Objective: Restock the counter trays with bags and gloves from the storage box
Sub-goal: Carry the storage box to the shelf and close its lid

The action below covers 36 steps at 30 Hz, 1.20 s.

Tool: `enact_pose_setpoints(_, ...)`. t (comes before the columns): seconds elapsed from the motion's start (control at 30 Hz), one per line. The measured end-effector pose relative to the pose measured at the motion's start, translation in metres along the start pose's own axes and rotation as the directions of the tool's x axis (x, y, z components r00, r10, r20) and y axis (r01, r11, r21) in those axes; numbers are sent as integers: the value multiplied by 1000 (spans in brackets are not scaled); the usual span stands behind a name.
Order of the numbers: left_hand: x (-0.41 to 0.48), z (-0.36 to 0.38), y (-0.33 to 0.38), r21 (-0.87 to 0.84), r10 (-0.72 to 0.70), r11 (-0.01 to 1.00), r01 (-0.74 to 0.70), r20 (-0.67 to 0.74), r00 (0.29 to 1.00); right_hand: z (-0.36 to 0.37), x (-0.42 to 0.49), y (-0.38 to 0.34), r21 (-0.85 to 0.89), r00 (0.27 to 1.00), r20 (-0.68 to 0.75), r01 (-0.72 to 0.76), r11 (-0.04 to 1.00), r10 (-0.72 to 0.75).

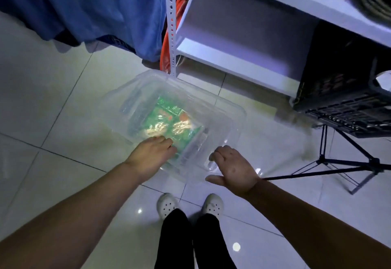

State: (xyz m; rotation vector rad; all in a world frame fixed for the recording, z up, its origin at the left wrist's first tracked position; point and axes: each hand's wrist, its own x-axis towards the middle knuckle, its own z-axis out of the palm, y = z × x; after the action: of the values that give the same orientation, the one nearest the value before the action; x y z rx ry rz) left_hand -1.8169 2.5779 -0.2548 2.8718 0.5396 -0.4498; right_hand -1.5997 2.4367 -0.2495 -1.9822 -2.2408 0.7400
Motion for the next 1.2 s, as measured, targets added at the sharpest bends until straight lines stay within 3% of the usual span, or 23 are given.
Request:
enact_pose_setpoints(0.1,-4,46,7,-7,-25,1000,25,43,999,41,-13,22,160,950,-70,-289,944,303)
enact_pose_setpoints(0.17,-2,76,12,-5,-52,999,53,57,997,64,-21,40,293,836,-60,-507,810,545)
enact_pose_setpoints(0.23,3,104,17,12,-77,997,76,42,996,88,-27,57,372,734,42,-641,672,677)
enact_pose_setpoints(0.4,13,161,23,27,-75,997,76,-16,997,142,-18,79,447,636,236,-743,499,735)
enact_pose_setpoints(0.57,14,201,22,5,-63,998,64,-113,992,190,13,82,655,514,378,-736,170,770)
enact_pose_setpoints(0.63,13,214,24,9,-71,997,72,-124,990,205,27,83,697,490,393,-711,95,778)
enact_pose_setpoints(0.83,12,237,29,-34,-148,989,146,-75,986,223,49,88,736,415,345,-676,32,842)
enact_pose_setpoints(1.07,54,218,41,-165,-109,982,88,-121,987,193,66,138,738,361,133,-658,151,923)
enact_pose_setpoints(1.2,72,210,24,-199,-273,950,242,-146,951,179,80,162,745,346,58,-639,190,936)
